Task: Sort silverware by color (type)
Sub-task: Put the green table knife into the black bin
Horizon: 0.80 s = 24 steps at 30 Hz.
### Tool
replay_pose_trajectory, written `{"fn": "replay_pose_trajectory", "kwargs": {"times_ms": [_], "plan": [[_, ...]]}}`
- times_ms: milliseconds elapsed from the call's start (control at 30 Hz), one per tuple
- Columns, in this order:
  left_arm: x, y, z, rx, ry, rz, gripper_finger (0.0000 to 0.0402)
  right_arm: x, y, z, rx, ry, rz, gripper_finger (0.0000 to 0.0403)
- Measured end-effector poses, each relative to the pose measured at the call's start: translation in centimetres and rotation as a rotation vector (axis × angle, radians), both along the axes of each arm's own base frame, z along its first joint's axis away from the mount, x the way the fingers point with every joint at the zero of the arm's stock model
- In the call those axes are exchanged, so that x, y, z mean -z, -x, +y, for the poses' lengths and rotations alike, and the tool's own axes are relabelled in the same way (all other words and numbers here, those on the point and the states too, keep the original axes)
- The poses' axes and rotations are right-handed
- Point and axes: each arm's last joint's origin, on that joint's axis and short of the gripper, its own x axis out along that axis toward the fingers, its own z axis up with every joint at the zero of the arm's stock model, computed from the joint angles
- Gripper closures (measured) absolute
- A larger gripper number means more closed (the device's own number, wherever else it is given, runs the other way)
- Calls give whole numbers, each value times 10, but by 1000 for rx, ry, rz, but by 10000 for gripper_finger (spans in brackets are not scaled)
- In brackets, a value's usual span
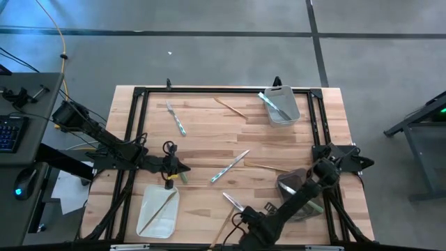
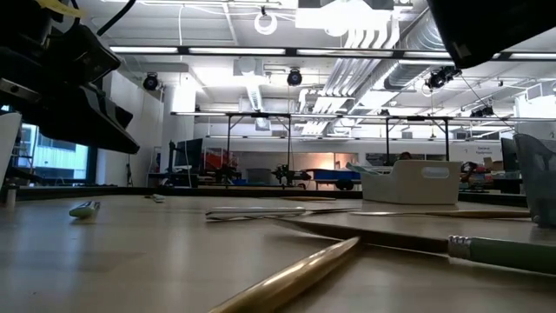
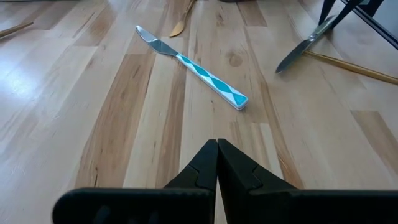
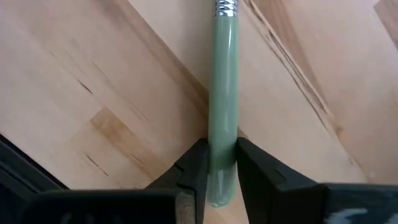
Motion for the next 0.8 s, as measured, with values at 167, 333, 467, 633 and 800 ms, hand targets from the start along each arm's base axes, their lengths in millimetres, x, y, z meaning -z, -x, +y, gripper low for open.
{"fn": "replay_pose_trajectory", "kwargs": {"times_ms": [167, 333, 467, 633, 800], "plan": [[0, 2, -3, 7, -7, -5, 401, 0, -1, -2, -12, -2, 17, 375], [0, 2, -5, 14, -10, -7, 401, -4, 1, -5, -32, 5, 27, 397], [0, 3, -5, 13, -6, -6, 401, -8, 1, -7, -39, 14, 18, 398], [0, 3, -5, 13, -5, -5, 401, -3, -2, -13, -45, 2, 24, 398], [0, 3, -5, 11, -2, -4, 401, 3, -5, -21, -42, -20, 46, 380]]}}
